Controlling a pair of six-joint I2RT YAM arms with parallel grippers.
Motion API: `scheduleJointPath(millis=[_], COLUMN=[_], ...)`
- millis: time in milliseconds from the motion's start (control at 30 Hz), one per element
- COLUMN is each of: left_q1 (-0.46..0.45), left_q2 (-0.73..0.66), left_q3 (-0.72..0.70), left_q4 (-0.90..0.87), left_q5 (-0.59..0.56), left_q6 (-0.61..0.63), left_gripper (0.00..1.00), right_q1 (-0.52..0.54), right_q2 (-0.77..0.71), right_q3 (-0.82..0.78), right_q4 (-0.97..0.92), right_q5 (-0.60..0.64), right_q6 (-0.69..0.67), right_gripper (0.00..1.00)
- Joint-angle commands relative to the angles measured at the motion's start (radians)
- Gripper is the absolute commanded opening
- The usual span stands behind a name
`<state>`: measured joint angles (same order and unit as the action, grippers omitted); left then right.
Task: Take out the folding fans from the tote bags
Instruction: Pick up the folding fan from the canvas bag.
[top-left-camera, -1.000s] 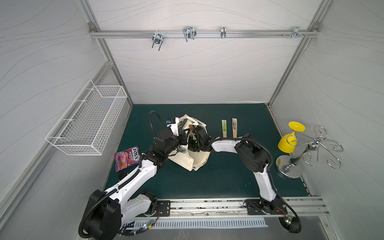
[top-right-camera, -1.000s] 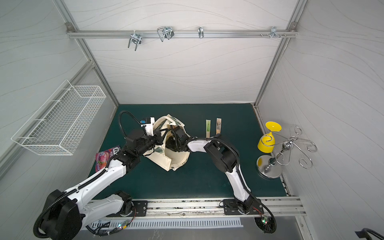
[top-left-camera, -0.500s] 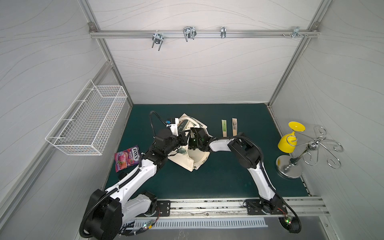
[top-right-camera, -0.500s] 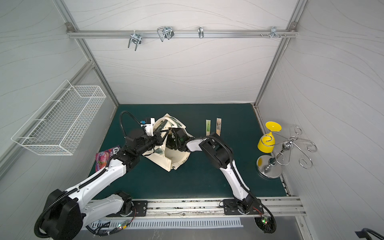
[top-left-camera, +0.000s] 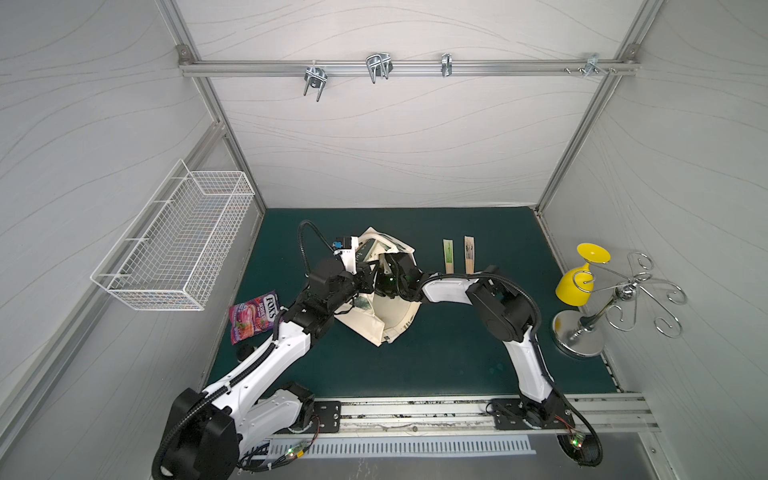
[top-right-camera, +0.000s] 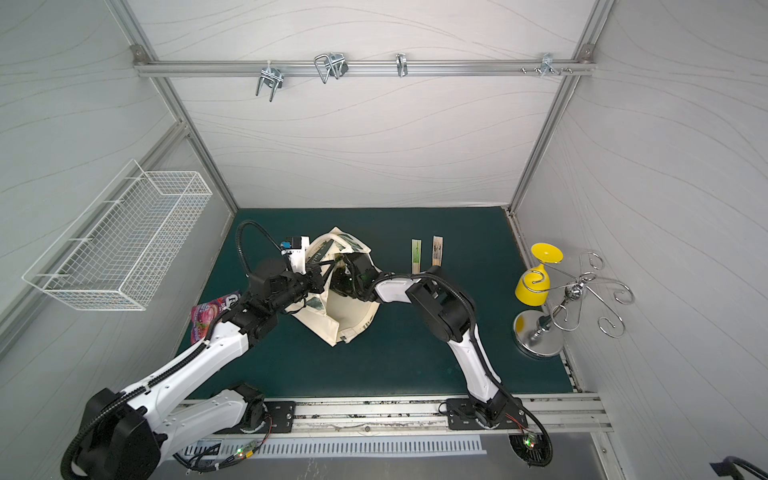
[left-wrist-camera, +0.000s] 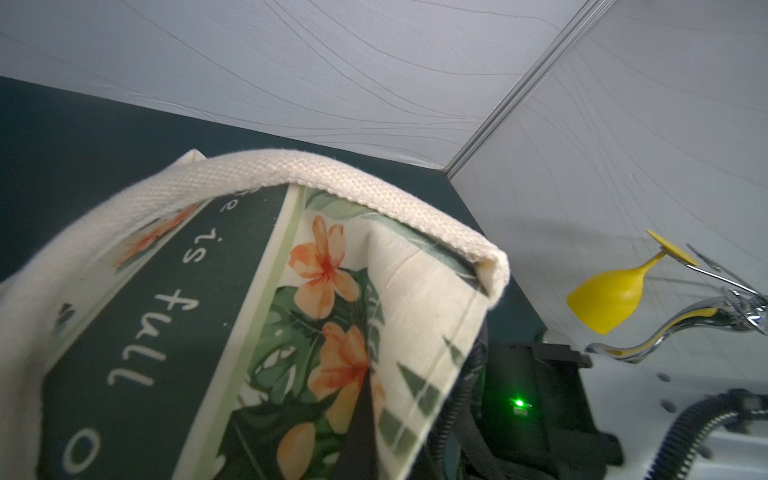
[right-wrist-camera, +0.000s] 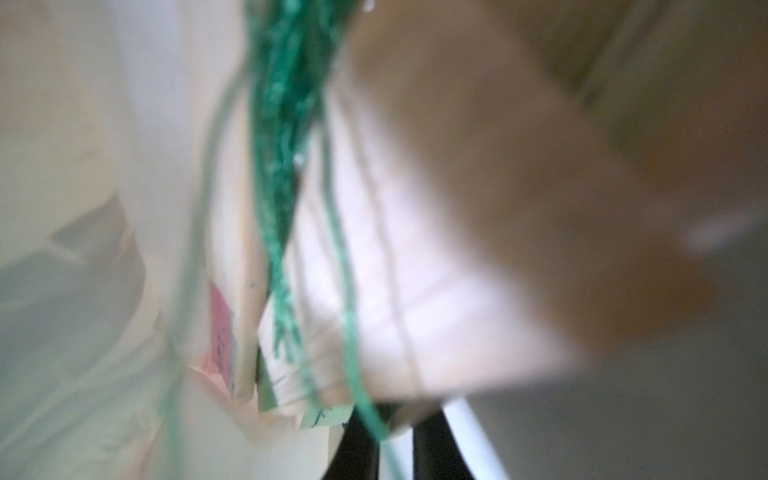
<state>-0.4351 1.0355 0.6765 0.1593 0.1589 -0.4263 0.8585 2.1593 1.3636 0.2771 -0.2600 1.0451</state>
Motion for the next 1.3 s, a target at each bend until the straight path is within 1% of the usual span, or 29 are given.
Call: scheduleJointPath(millis=[0,133,300,600,733,900,1267], left_q1=[0.002,0.002,0.002,0.002,0.002,0.002,0.002], left_q2=[-0.037,-0.062,-0.075,-0.064,-0.057,-0.057,-0.045], left_q3=[0.082,0.103,0.119,0.142,0.144,0.150,0.167], left_q4=[-0.067,-0.133,-0.177,-0.209,-0.210,-0.220,-0.249], left_q5=[-0.110,-0.184,-0.240,-0.324,-0.342,-0.352,-0.365], left_q6=[0.123,0.184,0.223,0.269,0.268,0.270,0.258], left_gripper=[0.00,0.00,0.00,0.00,0.00,0.00,0.00], right_q1=[0.024,0.049,0.074,0.148,0.165,0.165,0.162], right_q2=[-0.086,-0.149,-0.224,-0.346,-0.398,-0.444,-0.522], right_q3=[-0.028,-0.041,-0.054,-0.075,-0.102,-0.140,-0.191], right_q4=[-0.155,-0.202,-0.261,-0.346,-0.355,-0.363,-0.345], right_q5=[0.096,0.133,0.194,0.317,0.361,0.392,0.361], right_q6=[-0.140,-0.189,-0.248,-0.421,-0.462,-0.474,-0.506], right_gripper=[0.00,0.00,0.00,0.00,0.00,0.00,0.00])
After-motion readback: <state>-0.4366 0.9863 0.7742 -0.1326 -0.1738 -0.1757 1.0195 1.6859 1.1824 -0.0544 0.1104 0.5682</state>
